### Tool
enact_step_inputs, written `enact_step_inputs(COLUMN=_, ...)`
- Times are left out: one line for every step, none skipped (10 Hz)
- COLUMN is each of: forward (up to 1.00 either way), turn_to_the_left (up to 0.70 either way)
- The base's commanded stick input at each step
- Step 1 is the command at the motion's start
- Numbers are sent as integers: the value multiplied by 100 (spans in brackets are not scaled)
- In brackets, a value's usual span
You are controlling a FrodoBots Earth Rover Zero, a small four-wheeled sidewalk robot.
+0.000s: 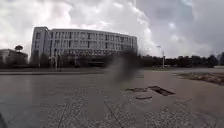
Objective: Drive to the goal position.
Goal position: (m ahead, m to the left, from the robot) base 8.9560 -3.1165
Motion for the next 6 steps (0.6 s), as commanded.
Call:
enact_step_inputs(forward=70, turn_to_the_left=0)
enact_step_inputs(forward=70, turn_to_the_left=0)
enact_step_inputs(forward=70, turn_to_the_left=0)
enact_step_inputs(forward=70, turn_to_the_left=0)
enact_step_inputs(forward=70, turn_to_the_left=0)
enact_step_inputs(forward=70, turn_to_the_left=0)
